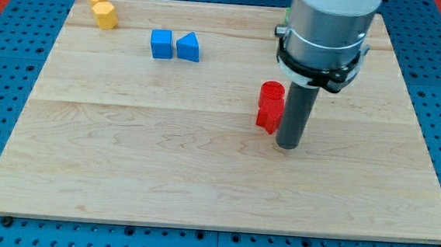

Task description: Move the red blocks towards the right side to form a vertical line

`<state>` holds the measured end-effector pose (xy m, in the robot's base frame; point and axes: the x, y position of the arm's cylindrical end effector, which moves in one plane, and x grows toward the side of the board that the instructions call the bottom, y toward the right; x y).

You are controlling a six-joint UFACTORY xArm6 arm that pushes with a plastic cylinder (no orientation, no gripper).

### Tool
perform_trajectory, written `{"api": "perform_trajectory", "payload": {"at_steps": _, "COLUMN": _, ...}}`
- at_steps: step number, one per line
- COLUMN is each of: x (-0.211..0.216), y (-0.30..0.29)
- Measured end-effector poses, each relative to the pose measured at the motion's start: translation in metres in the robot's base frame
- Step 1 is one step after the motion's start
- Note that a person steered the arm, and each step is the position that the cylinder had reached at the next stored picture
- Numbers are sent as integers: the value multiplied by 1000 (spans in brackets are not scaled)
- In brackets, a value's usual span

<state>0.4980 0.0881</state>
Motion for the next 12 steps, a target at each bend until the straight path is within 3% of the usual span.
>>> {"api": "perform_trajectory", "payload": {"at_steps": 1, "x": 3, "y": 1}}
{"api": "perform_trajectory", "payload": {"at_steps": 2, "x": 1, "y": -61}}
{"api": "perform_trajectory", "payload": {"at_steps": 3, "x": -3, "y": -64}}
{"api": "perform_trajectory", "payload": {"at_steps": 6, "x": -31, "y": -21}}
{"api": "perform_trajectory", "payload": {"at_steps": 8, "x": -51, "y": -47}}
{"api": "perform_trajectory", "payload": {"at_steps": 12, "x": -102, "y": 14}}
